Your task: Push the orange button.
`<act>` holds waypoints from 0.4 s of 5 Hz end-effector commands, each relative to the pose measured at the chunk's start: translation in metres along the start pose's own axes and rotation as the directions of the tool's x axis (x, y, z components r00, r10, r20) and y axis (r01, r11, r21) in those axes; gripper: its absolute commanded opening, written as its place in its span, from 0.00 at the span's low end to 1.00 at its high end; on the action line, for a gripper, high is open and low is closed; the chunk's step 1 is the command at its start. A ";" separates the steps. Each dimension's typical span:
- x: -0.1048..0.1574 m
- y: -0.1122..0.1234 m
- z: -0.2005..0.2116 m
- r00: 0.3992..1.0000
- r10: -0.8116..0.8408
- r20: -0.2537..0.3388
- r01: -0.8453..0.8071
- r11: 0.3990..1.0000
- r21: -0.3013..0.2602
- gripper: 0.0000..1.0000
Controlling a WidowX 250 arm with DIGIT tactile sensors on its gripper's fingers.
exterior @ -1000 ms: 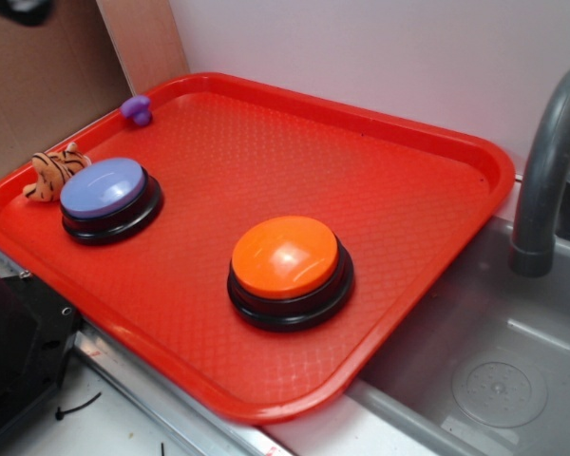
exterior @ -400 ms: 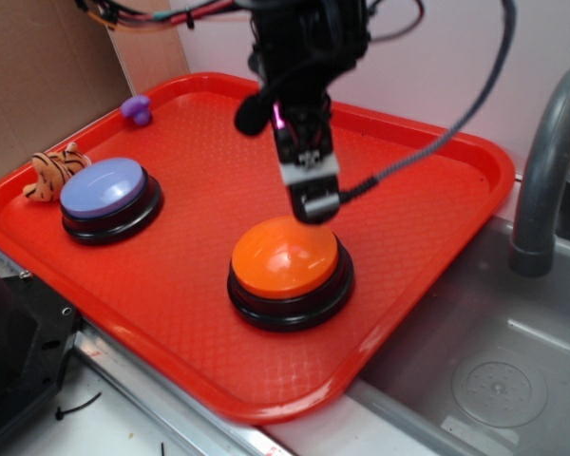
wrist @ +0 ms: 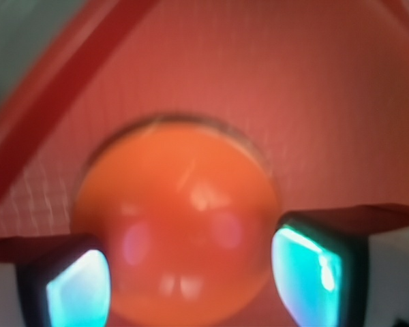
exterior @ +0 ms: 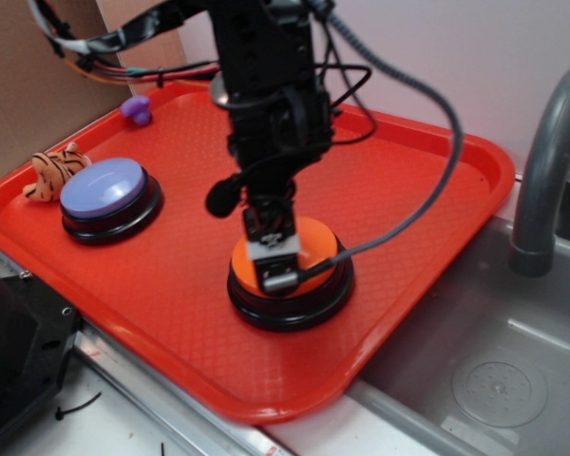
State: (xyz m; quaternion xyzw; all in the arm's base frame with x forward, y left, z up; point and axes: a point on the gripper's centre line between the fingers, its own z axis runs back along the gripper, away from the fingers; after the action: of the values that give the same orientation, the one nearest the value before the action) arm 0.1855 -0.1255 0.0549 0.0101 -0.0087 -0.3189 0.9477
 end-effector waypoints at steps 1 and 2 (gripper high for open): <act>-0.006 -0.011 -0.004 0.995 -0.048 0.091 0.050 0.999 -0.016 1.00; -0.001 -0.005 0.019 0.994 -0.019 0.107 0.020 1.000 -0.008 1.00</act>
State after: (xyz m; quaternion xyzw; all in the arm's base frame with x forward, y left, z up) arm 0.1804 -0.1194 0.0620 -0.0037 -0.0268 -0.3339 0.9422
